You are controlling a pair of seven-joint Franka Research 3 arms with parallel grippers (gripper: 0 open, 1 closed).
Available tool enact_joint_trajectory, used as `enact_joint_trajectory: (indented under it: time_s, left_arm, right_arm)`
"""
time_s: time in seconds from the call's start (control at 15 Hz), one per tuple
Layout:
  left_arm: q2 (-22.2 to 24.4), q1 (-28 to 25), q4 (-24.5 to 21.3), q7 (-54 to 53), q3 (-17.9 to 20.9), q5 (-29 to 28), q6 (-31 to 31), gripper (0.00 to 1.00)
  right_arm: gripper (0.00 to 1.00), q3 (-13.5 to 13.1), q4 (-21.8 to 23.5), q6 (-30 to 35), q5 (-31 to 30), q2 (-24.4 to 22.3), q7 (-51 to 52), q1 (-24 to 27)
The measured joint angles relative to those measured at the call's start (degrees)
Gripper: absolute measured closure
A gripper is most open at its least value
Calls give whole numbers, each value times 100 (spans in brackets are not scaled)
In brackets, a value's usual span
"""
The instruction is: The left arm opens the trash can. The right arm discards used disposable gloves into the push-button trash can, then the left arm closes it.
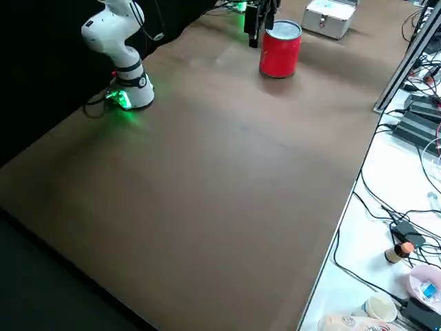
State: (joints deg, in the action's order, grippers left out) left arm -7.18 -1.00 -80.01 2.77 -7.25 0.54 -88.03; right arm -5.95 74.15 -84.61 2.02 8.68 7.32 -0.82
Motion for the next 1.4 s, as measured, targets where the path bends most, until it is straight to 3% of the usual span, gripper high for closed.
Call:
enact_joint_trajectory:
  time_s: [0.13,0.4,1.4]
  left_arm:
    - [169,234,-45,-169,328,87,159,0]
    - [550,247,-445,-187,355,91,73,0]
    - [566,233,-513,-265,384,90,-11,0]
  right_arm:
    - [1,-1,0,0,0,0,0,0]
    - [1,-3,1,0,0,0,3,7]
    - [1,6,3,23,0,0,7,-3]
